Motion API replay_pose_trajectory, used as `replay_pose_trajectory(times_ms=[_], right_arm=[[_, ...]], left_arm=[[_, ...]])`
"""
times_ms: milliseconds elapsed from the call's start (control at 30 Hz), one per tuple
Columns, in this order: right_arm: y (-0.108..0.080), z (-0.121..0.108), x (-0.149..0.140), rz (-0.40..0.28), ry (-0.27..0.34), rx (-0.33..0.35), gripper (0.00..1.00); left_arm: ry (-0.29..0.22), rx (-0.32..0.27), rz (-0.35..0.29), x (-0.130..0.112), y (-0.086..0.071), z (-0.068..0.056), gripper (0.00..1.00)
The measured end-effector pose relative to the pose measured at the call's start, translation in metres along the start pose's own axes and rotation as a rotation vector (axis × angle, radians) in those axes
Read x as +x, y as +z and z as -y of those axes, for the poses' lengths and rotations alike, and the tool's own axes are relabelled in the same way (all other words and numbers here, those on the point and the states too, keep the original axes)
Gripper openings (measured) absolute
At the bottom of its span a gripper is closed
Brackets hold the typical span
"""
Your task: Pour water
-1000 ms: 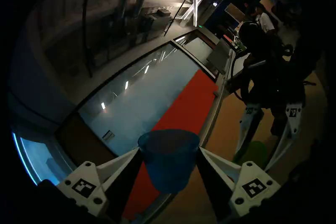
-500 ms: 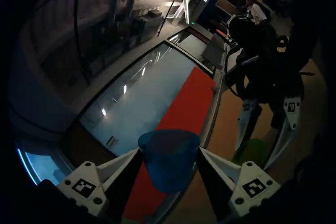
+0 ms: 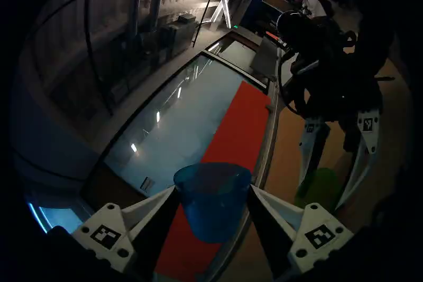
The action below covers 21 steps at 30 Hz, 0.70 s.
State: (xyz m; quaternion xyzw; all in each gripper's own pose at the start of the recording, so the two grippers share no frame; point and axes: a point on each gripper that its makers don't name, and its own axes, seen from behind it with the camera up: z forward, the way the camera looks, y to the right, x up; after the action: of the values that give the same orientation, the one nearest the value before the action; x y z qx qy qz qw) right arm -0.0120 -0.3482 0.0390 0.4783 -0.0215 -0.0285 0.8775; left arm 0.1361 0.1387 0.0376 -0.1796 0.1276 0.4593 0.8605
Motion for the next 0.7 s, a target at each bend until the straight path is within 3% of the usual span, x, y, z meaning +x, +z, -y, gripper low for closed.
replay_pose_trajectory(times_ms=[300,700], right_arm=[[-0.0005,-0.0002,0.0001,0.000,0.001,0.001,0.91],[-0.0025,-0.0014,0.0023,-0.003,-0.005,-0.005,0.91]], left_arm=[[0.040,-0.004,-0.003,0.0018,0.0020,-0.0021,0.84],[0.074,0.004,-0.008,0.0043,0.0020,0.0047,0.84]])
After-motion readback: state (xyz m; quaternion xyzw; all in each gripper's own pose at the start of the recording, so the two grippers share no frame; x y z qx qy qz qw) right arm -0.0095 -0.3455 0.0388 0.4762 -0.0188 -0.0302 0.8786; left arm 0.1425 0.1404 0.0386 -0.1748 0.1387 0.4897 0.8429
